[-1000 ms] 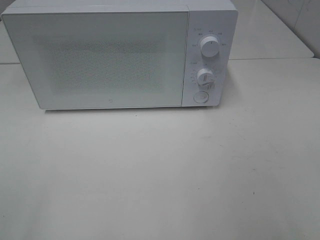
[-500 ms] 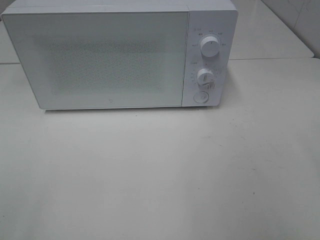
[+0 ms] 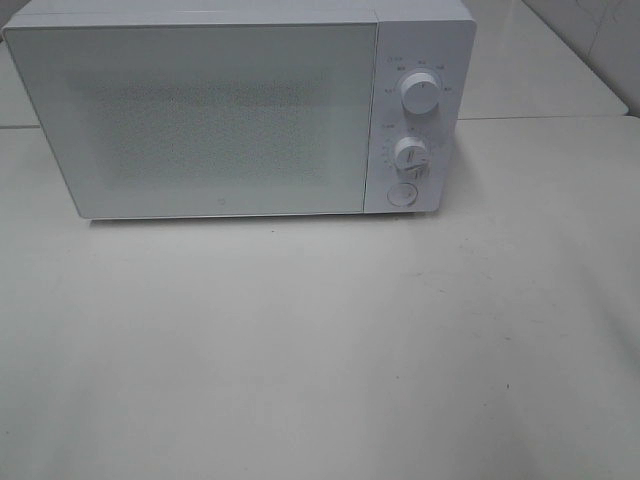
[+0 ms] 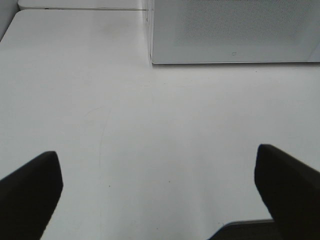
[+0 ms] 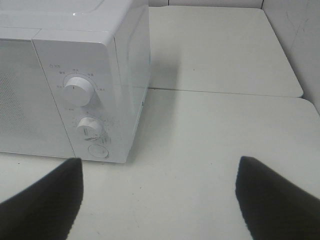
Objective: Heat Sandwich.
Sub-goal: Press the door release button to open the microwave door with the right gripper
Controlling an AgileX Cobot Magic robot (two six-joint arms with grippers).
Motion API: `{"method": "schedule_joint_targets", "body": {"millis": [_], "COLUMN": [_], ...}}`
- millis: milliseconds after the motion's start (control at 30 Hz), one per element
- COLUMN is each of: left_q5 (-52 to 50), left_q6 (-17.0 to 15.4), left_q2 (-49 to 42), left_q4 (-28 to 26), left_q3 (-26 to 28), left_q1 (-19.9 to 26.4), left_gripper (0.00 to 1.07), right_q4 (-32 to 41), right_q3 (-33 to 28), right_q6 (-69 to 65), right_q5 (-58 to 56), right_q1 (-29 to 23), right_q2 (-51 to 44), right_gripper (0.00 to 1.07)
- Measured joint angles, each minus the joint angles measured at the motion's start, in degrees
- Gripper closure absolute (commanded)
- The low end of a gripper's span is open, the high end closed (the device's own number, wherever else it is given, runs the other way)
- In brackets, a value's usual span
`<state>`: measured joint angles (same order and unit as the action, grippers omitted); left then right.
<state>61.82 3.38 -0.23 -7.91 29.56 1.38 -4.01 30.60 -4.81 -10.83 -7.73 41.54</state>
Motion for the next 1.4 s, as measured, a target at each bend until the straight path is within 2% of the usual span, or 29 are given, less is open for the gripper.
{"method": "schedule_joint_targets", "body": {"millis": [300,433,667,833,867,933,967,1000,1067,1100,1167,1400], "left_q5": [0.0,0.0,0.0,0.0,0.0,0.0,0.0,0.0,0.0,0.0,0.0,0.0], "left_q6": [0.0,0.0,0.0,0.0,0.0,0.0,0.0,0.0,0.0,0.0,0.0,0.0], "left_q2": [0.0,0.0,0.0,0.0,0.0,0.0,0.0,0.0,0.0,0.0,0.0,0.0], "left_q4": [0.0,0.0,0.0,0.0,0.0,0.0,0.0,0.0,0.0,0.0,0.0,0.0], "left_q3": [0.0,0.0,0.0,0.0,0.0,0.0,0.0,0.0,0.0,0.0,0.0,0.0], "left_q1": [0.0,0.0,0.0,0.0,0.0,0.0,0.0,0.0,0.0,0.0,0.0,0.0], "left_gripper": [0.09,0.09,0.09,0.09,0.09,0.09,0.09,0.09,0.09,0.09,0.09,0.09], "right_q4": [0.0,0.0,0.52,8.94,13.81,19.19,19.19,25.04,29.97,29.97,34.43,38.04], "right_q3": [0.0,0.0,0.0,-1.49,-2.81,-4.07,-4.07,-4.87,-5.27,-5.27,-5.5,-5.5], "right_q6": [-1.66,-1.66,-1.66,3.61,8.25,13.12,13.12,17.88,21.26,21.26,24.69,25.9], "right_q5": [15.3,26.07,34.95,42.63,46.24,49.96,49.96,53.23,55.69,55.69,59.01,64.57], "right_q1": [0.0,0.0,0.0,-1.83,-3.95,-6.36,-6.36,-9.22,-11.8,-11.8,-15.13,-21.31], "right_q2": [12.2,18.56,25.5,29.56,30.77,31.97,31.97,33.4,34.89,34.89,37.24,42.11], "right_gripper": [0.31,0.31,0.31,0.31,0.31,0.31,0.31,0.31,0.31,0.31,0.31,0.31]}}
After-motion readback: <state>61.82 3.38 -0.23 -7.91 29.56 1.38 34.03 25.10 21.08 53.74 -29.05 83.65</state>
